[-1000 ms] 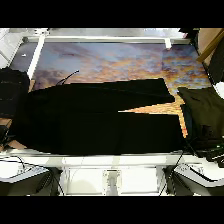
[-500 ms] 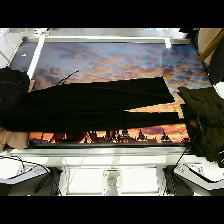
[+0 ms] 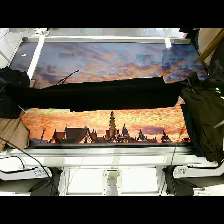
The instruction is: Fold the clothes and pants, and hang the long-sleeved shirts on hangers.
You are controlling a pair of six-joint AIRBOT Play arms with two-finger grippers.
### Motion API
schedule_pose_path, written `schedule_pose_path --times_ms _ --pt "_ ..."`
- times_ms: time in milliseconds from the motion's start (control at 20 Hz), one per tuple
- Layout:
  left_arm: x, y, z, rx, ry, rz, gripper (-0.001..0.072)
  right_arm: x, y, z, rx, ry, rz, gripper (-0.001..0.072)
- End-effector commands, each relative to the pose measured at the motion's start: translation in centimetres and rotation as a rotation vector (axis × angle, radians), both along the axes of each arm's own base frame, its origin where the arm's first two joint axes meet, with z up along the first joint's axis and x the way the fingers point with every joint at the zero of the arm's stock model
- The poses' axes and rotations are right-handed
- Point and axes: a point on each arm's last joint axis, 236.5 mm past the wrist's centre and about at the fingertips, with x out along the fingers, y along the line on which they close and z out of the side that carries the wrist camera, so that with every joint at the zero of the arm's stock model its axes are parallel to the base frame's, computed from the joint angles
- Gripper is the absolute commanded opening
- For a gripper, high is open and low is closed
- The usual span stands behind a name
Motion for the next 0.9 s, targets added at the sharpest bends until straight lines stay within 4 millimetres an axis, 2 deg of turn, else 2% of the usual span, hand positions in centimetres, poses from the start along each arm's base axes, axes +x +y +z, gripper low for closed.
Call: schedule_pose_path --times_ms 0,100,200,250,300,350,450,550,600,650,700,750,850 --pt "5.5 0.3 -1.6 0.068 -0.061 0.036 0.0017 5.8 0.4 -3.5 0.011 -0.012 -0.084 0.0003" --pt "7.6 -0.3 -3.0 0.073 -0.092 0.025 0.0018 7.4 0.4 -5.8 0.009 -0.012 -0.128 0.0003" --pt "9.5 -1.2 -3.8 0.091 -0.126 0.001 0.0025 8.6 0.4 -7.0 -0.011 -0.029 -0.158 0.0004" --pt "10.2 -1.6 -3.7 0.101 -0.147 -0.007 0.0131 9.1 0.4 -7.2 -0.024 -0.045 -0.172 0.0096" --pt "10.7 -1.9 -3.2 0.111 -0.170 -0.011 0.0501 9.6 0.6 -6.9 -0.023 -0.064 -0.185 0.0364" --pt "11.1 -2.0 -2.3 0.123 -0.199 -0.012 0.0713 9.9 0.8 -6.4 -0.010 -0.075 -0.193 0.0531" --pt "11.1 -2.1 -0.2 0.125 -0.238 -0.002 0.0698 9.9 1.2 -5.6 -0.013 -0.076 -0.159 0.0530" --pt "11.0 -3.0 3.2 0.113 -0.305 -0.002 0.0696 9.5 0.8 -4.8 -0.053 -0.062 -0.101 0.0529" --pt "11.0 -3.9 5.0 0.129 -0.335 -0.031 0.0695 9.0 0.6 -4.5 -0.072 -0.045 -0.067 0.0528" --pt "11.3 -5.8 6.9 0.170 -0.358 -0.102 0.0696 8.3 0.2 -4.4 -0.093 -0.018 -0.032 0.0527" --pt "11.8 -8.5 8.3 0.215 -0.376 -0.195 0.0696 7.5 -0.1 -4.5 -0.106 0.016 -0.007 0.0524" --pt "12.4 -12.2 9.3 0.263 -0.388 -0.316 0.0696 6.5 -0.5 -4.9 -0.105 0.062 -0.001 0.0523" --pt "13.3 -20.9 9.1 0.323 -0.380 -0.554 0.0696 4.5 -1.5 -6.4 -0.116 0.155 0.016 0.0517"
